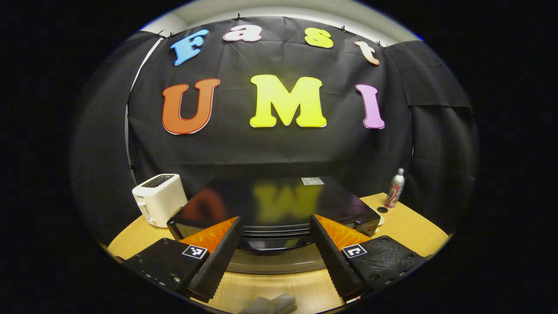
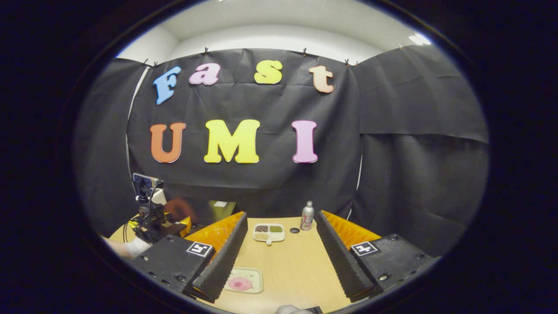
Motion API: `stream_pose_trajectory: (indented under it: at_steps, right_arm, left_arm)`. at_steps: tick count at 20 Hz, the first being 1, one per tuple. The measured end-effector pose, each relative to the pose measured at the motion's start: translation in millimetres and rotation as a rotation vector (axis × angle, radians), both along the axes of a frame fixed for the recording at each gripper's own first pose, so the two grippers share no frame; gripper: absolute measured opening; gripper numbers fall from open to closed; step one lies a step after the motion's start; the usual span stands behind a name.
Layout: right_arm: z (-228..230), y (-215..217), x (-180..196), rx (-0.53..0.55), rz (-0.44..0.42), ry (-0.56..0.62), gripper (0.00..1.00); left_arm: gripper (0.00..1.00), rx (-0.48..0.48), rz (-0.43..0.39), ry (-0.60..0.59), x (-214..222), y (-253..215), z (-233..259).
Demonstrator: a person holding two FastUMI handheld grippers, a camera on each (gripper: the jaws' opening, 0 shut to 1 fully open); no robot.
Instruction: Open the electric oven with the left hand, put the food in, and close the electric oven.
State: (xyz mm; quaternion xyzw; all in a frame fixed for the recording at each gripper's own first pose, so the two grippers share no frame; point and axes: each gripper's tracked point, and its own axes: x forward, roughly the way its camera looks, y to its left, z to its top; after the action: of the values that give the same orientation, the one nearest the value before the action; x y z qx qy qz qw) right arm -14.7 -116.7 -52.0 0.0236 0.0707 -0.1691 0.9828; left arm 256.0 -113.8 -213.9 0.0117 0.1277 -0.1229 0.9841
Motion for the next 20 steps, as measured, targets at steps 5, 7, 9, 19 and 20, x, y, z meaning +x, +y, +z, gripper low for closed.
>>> stream_pose_trajectory:
  at_steps: [5,7,9,19,20]
  right_arm:
    - [-2,1,0,0.010,0.001,0.002,0.96]
    - [-5,4,0,0.020,0.008,0.005,0.96]
    - [-8,8,-2,0.025,0.018,0.006,0.96]
    - [-29,21,-22,0.050,0.039,0.053,0.96]
    - [-33,22,-24,0.047,0.037,0.059,0.96]
  left_arm:
    - [0.97,0.034,-0.001,0.011,-4,7,-5]
    - [0.97,0.037,-0.001,0.016,-10,9,-3]
    - [0.97,0.037,0.000,0.025,-22,10,-6]
    - [0.97,0.061,-0.007,0.145,-115,27,-60]
    - [0.97,0.064,-0.007,0.161,-123,29,-68]
